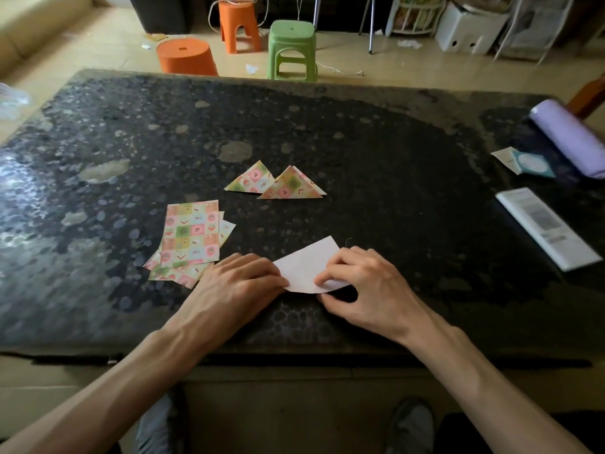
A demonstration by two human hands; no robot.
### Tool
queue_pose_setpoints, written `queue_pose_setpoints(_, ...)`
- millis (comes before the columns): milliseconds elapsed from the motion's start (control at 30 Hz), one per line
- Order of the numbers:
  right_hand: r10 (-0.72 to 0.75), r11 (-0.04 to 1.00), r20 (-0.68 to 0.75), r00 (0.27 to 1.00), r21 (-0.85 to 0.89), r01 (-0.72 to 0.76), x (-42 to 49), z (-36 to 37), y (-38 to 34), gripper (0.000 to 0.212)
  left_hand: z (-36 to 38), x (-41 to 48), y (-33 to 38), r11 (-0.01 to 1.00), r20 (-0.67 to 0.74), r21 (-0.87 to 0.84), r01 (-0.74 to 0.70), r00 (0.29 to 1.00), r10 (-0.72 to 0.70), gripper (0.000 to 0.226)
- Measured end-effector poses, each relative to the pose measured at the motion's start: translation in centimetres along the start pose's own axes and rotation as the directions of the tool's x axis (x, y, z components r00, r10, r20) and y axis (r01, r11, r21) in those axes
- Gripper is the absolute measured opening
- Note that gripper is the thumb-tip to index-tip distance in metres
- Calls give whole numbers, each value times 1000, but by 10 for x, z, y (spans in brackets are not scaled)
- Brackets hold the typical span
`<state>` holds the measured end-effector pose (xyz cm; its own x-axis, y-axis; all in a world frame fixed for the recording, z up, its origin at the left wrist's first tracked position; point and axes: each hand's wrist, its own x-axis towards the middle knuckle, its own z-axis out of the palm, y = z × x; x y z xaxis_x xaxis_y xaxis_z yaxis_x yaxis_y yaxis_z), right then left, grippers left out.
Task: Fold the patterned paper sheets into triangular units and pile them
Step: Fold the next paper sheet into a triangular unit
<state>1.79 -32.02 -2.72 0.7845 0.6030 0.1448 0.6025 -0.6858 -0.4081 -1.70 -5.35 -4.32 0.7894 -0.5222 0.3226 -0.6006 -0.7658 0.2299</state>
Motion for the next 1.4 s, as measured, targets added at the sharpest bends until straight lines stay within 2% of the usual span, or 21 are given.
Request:
queue_pose_setpoints(67,-15,999,33,999,32,14,-2,2,-7,25,1,1,3,999,-19,36,-25,999,26,28)
queue_pose_setpoints(167,17,985,71,997,172,-29,-2,5,-16,21,2,2,9,999,-46,26,-21,999,22,25)
queue_pose_setpoints(233,58,970,75,995,234,-74,-1,4,-17,21,3,5,14,998,-70,-38,53,996,-56,26)
queue_pose_setpoints(300,107,948,67,992,295,-122,1,1,-16,30,5,8,12,983,-73,-114,145,985,-154,29)
queue_pose_setpoints(467,187,911,141,972,345,-225,5,-3,-13,21,4,12,-8,928,55,-223,297,955,-293,36)
queue_pose_setpoints(567,244,895,116,963,356,-270,6,-3,-13,24,3,15,-10,884,75,-274,377,925,-372,31)
queue_pose_setpoints(733,348,851,27,937,410,-328,10,-1,-11,19,3,20,-5,884,99,-256,392,920,-380,26)
queue_pose_setpoints(833,350,878,-16,937,352,-323,11,-4,-5,17,2,22,0,892,110,-242,382,924,-366,26)
queue_pose_setpoints(1000,367,871,65,928,326,-368,12,-6,4,21,2,22,5,908,146,-191,373,925,-350,27)
queue_pose_setpoints(1200,349,909,31,937,234,-346,24,3,2,17,4,21,2,893,148,-173,416,907,-394,32)
queue_pose_setpoints(1400,344,914,33,938,215,-343,35,6,4,17,4,21,0,868,139,-167,468,883,-449,42)
